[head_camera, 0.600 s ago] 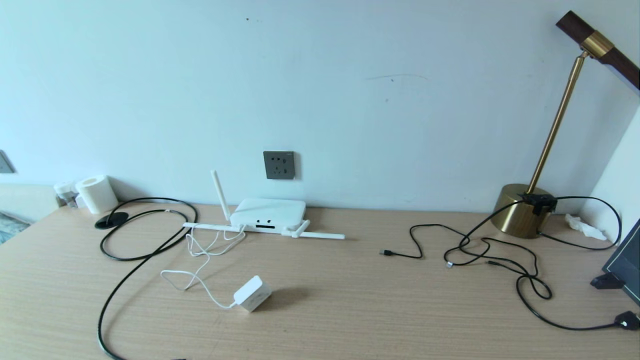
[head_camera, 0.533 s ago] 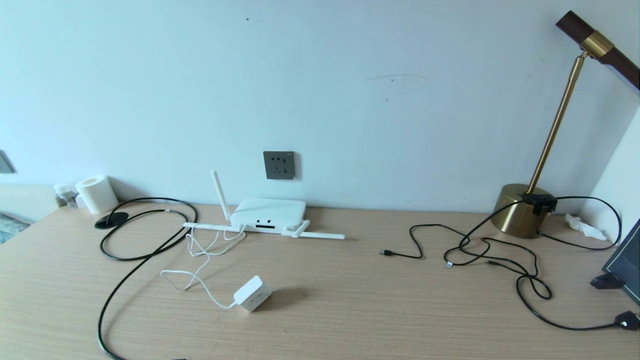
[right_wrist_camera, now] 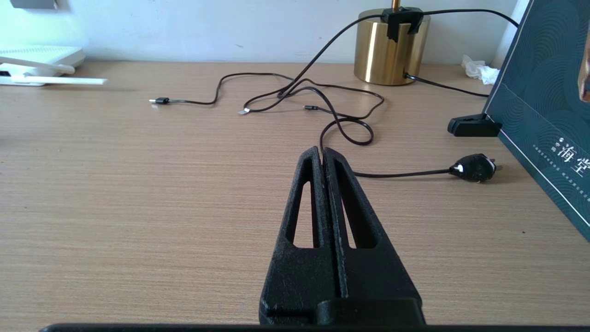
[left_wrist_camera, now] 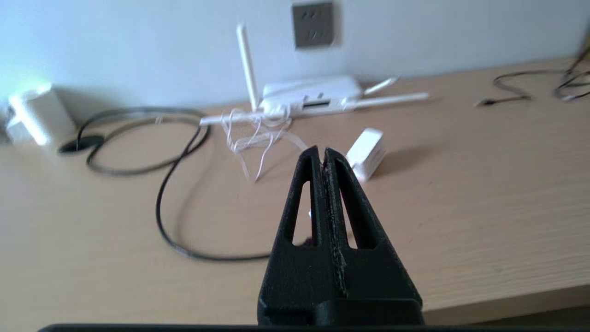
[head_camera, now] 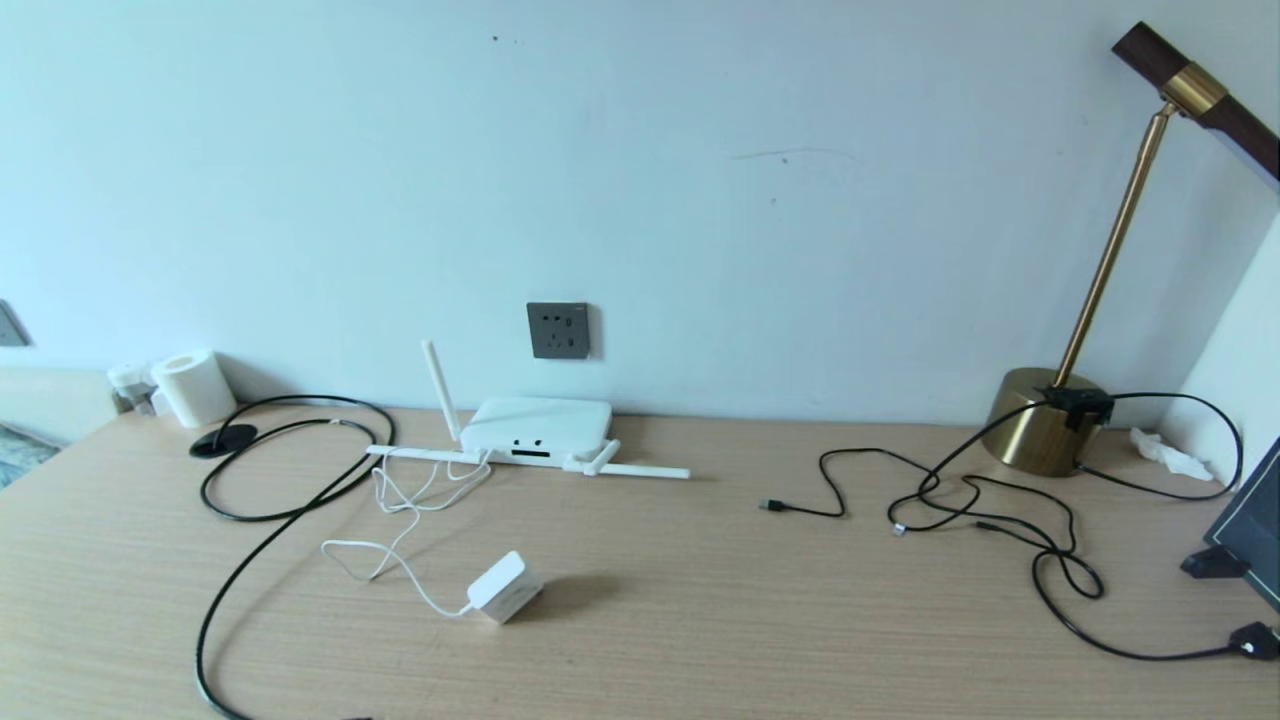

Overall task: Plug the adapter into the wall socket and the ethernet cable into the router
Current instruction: Pick up plug

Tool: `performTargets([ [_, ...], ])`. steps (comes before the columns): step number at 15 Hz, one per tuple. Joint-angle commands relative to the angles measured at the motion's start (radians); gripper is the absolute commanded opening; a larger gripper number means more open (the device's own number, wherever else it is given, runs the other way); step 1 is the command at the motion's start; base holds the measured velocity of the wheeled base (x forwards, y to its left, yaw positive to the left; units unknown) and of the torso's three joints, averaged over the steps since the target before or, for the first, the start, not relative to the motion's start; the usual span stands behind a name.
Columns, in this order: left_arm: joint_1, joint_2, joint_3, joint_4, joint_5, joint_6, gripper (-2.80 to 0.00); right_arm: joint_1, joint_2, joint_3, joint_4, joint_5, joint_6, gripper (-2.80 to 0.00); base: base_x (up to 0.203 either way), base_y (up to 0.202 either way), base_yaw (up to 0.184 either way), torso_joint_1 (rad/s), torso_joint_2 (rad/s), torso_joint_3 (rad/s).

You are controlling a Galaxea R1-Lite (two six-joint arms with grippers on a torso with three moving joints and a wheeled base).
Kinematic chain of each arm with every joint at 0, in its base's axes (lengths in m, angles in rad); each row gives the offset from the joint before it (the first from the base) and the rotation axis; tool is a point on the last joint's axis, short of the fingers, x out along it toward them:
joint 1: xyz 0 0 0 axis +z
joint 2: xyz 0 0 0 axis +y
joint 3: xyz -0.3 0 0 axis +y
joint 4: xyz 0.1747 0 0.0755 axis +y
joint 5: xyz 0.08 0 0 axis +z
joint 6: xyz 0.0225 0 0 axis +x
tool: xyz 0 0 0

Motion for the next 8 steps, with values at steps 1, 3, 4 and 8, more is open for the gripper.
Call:
performTargets([
  [1, -0.036, 0.219, -0.173, 0.035, -0.042, 0.006, -2.80, 0.000, 0.000, 0.011, -0.001, 0.000, -0.003, -2.80, 0.000, 0.000, 0.000, 0.000, 0.00, 0.000],
  [3, -0.122, 0.451, -0.270, 0.065, -0.072, 0.018, -2.80, 0.000, 0.000, 0.011, -0.001, 0.000, 0.000, -2.80, 0.000, 0.000, 0.000, 0.000, 0.00, 0.000],
  [4, -0.169, 0.553, -0.302, 0.075, -0.082, 0.026, -2.80, 0.001, 0.000, 0.010, -0.001, 0.000, 0.000, -2.80, 0.000, 0.000, 0.000, 0.000, 0.00, 0.000],
  [8, -0.311, 0.909, -0.376, 0.086, -0.149, 0.103, 0.00, 0.000, 0.001, 0.010, -0.001, 0.000, 0.000, -2.80, 0.000, 0.000, 0.000, 0.000, 0.00, 0.000],
])
